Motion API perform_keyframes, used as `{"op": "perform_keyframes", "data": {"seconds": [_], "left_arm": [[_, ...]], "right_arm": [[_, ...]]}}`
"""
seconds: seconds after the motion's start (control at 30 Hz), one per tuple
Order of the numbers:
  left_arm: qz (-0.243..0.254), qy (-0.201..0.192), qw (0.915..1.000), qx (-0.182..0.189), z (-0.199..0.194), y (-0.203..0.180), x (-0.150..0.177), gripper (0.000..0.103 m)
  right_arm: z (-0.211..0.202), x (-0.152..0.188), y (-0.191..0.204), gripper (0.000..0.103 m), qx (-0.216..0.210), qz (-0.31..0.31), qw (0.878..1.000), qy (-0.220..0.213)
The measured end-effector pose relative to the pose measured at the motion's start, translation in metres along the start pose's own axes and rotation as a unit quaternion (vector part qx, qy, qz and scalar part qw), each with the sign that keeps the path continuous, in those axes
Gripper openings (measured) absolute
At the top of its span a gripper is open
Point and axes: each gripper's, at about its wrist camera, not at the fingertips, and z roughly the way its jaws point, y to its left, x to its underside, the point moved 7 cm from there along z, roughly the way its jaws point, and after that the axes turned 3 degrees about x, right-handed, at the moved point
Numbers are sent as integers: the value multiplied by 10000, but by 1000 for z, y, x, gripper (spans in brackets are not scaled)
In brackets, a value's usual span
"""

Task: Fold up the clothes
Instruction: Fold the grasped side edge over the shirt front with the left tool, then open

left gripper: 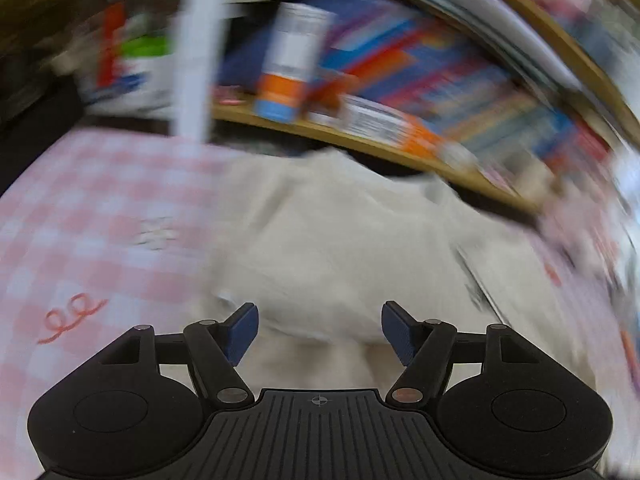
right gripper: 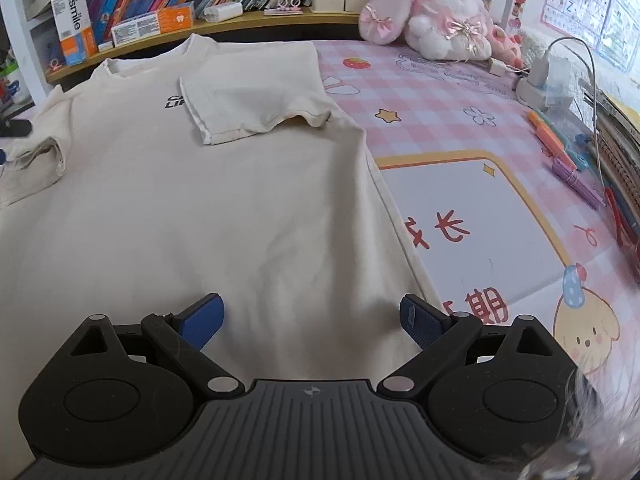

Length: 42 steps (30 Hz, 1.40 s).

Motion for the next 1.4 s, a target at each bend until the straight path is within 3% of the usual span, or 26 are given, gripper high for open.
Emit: {"op": "perform_keyframes", "data": {"seconds": [0.03, 0.13, 0.27, 0.37, 0.43, 0.53, 0.57, 0.6, 0.67, 0.73, 0.8, 0.9, 0.97, 1.03, 1.07, 1.1, 1.17, 1.27, 1.4], "left_arm": [[-135, 42, 9998, -113, 4, 5, -1, 65], [-411, 198, 9982, -388, 13, 15, -1, 50], [-589, 36, 9971, -490, 16, 12, -5, 4], [-362, -363, 9985, -204, 22, -9, -27, 4], [149, -186, 9989, 396, 37, -44, -37, 8], [860, 216, 9898, 1116, 48, -87, -43, 16], [943, 308, 9857, 1363, 46, -90, -43, 25], [968, 322, 9831, 1522, 42, -88, -44, 42], [988, -27, 9900, 1009, 34, -61, -54, 59], [1046, -374, 9936, 194, 29, -29, -64, 58], [1245, -248, 9903, -556, 40, -4, -70, 58], [1605, -88, 9827, -917, 59, 9, -71, 58], [1752, -133, 9807, -862, 66, 10, -71, 58], [1804, -29, 9810, -713, 72, 11, -67, 47], [1785, 79, 9815, -687, 78, 13, -65, 21], [1660, 136, 9837, -673, 80, 19, -66, 1], [1190, 101, 9912, -578, 77, 37, -71, 1], [93, -129, 9994, -323, 65, 79, -85, 0], [-1210, -84, 9924, -215, 68, 136, -92, 2]], "right_arm": [[0, 0, -1, 95, 0, 0, 10000, -1], [1, 0, -2, 95, -4, -7, 10000, -3], [1, 1, -4, 95, -21, 7, 10000, -18], [2, 1, -4, 96, -31, 52, 10000, -15], [3, 1, -5, 99, -31, 94, 10000, -5], [5, -1, -4, 100, -19, 133, 9999, 5], [6, -1, -4, 100, -19, 131, 9999, 2], [6, -2, -3, 100, -23, 125, 9999, -6], [5, -1, -2, 100, -29, 116, 9999, -35], [5, 0, -2, 101, -39, 110, 9999, -55], [5, 1, -1, 101, -32, 113, 9999, -55], [5, 0, 0, 102, -14, 124, 9999, -34], [5, 0, 1, 102, 1, 122, 9999, -10], [4, -1, 3, 101, 15, 109, 9999, 0], [4, -1, 4, 102, 21, 102, 9999, 6], [4, -1, 5, 102, 28, 96, 9999, 12], [4, -1, 8, 102, 42, 83, 10000, 24], [4, 0, 9, 102, 73, 99, 9999, 33], [3, 1, 9, 102, 108, 183, 9998, 34]]}}
